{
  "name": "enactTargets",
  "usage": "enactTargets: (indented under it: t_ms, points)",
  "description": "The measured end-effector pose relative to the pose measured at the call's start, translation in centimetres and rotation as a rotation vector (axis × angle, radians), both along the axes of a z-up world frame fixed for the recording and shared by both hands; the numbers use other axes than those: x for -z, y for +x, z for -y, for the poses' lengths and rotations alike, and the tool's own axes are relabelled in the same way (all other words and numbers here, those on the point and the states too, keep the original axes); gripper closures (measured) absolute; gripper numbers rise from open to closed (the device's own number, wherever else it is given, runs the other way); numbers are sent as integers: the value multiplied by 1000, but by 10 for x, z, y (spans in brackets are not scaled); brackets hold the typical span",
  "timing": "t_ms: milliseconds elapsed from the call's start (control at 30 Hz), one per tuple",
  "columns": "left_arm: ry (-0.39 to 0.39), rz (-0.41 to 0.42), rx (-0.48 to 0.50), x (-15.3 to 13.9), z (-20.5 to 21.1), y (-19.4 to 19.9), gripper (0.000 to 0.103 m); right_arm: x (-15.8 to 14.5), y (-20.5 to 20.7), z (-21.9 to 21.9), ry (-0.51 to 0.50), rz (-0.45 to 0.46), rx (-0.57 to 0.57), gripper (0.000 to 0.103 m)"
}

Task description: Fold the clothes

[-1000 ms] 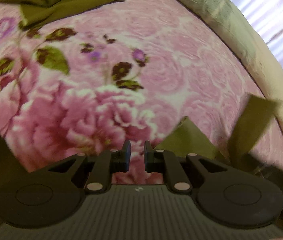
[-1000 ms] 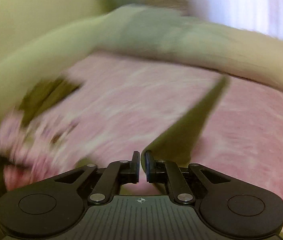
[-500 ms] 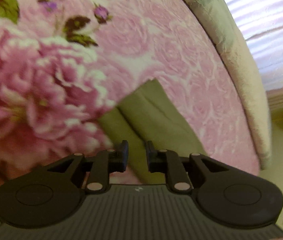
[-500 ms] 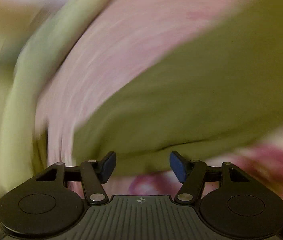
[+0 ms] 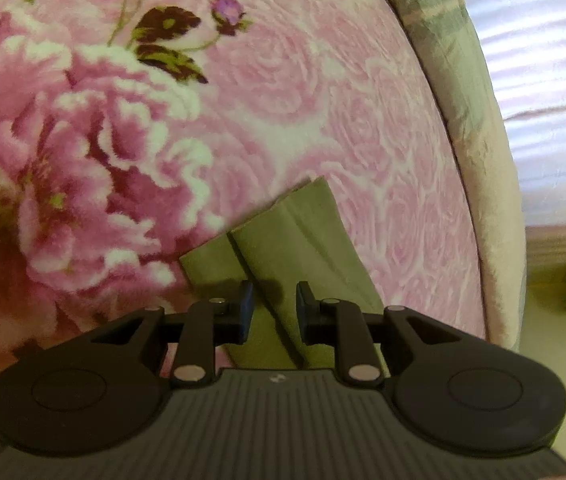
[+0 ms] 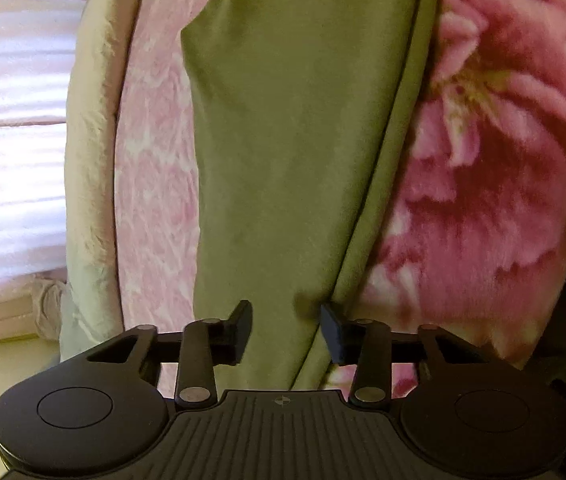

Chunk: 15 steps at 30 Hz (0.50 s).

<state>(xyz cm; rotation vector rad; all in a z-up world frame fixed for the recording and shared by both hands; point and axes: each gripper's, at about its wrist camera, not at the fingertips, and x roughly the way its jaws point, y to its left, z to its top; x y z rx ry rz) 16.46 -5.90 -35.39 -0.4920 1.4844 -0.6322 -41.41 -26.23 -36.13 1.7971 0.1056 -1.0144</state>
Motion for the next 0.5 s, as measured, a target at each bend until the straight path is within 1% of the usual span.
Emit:
enactTargets:
  t_ms: [133, 200, 333, 367, 400, 433, 500]
  points:
    - [-25, -42, -66, 8, -3, 3, 83, 3, -4, 4, -6, -29, 31, 63]
    - [-40, -60, -104, 13, -5, 4, 81, 6, -9, 3, -6, -38, 54, 66]
    - [-65, -5, -86, 8, -1, 6, 83, 8, -10, 4, -15, -54, 51, 70]
    - [-72, 9, -82, 7, 0, 7, 95, 8, -8, 5, -19, -63, 45, 75]
    - [-78, 22, -77, 6, 1, 7, 103, 8, -6, 7, -25, -74, 38, 90]
    - [-84, 36, -72, 5, 2, 8, 103, 7, -6, 8, -33, -84, 30, 97]
    - [-99, 70, -59, 1, 3, 9, 103, -1, -5, 8, -73, -91, 19, 103]
